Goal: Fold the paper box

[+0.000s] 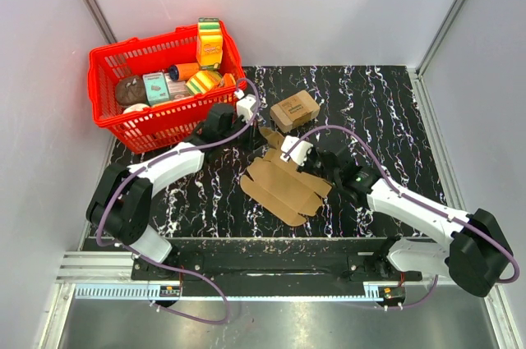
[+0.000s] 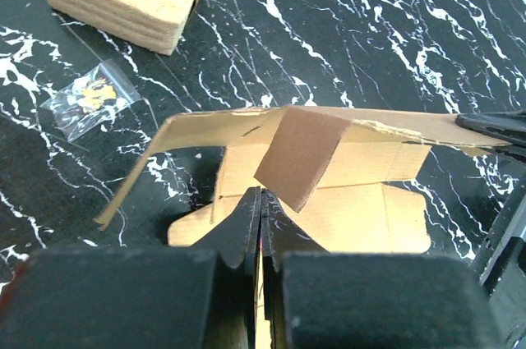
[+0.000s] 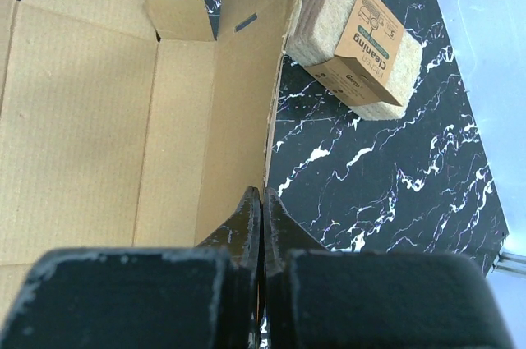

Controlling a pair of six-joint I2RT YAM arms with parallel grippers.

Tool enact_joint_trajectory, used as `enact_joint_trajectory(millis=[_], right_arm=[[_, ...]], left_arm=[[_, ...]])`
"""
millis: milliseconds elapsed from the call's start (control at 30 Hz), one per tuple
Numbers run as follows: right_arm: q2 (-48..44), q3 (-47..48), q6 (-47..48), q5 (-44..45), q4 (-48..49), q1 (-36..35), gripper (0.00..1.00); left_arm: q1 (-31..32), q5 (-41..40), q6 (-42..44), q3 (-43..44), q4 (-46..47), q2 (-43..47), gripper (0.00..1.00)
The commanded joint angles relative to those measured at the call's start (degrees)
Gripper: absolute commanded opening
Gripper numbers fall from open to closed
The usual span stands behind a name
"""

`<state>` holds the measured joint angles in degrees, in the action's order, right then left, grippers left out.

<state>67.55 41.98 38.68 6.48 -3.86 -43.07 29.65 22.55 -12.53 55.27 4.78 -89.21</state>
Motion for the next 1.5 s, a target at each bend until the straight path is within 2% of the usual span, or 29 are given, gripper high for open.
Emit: enact_joint_trajectory(millis=[0, 200, 533, 700, 1033, 1233, 1367, 1467], right_arm=[[0.6, -0.3, -0.7, -0.9, 3.3, -0.6, 0.00], [0.7, -0.6, -1.2, -1.6, 3.2, -0.6, 0.00], [0.3, -0.9, -2.1, -3.1, 4.8, -0.6, 0.00], [0.3, -2.8, -0.5, -0.2, 7.9, -1.1, 0.00], [2.7, -7.2, 8.0, 8.0, 18.6, -1.3, 0.00], [4.4, -9.1, 12.6, 11.1, 23.3, -1.5, 0.00], [4.5, -11.5, 18.3, 12.3, 28.4, -2.5, 0.00], [4.5, -12.8, 21.2, 12.0, 30.1, -3.5, 0.00]], left_arm=[[1.1, 5.1, -0.3, -0.8, 7.6, 1.2, 0.00], [2.8, 7.0, 0.8, -1.3, 8.4, 0.7, 0.00], [4.4, 5.4, 0.8, -2.1, 9.0, -1.2, 0.00], [4.3, 3.7, 1.1, -3.8, 8.1, -0.5, 0.00], [3.5, 1.4, 1.9, -12.4, 5.8, 9.0, 0.00], [2.3, 3.0, 0.4, -17.2, 5.5, 19.5, 0.00], [-0.6, -0.7, -0.7, -17.1, 4.3, 25.9, 0.00], [-3.8, -3.5, -1.6, -16.5, 4.4, 26.8, 0.00]])
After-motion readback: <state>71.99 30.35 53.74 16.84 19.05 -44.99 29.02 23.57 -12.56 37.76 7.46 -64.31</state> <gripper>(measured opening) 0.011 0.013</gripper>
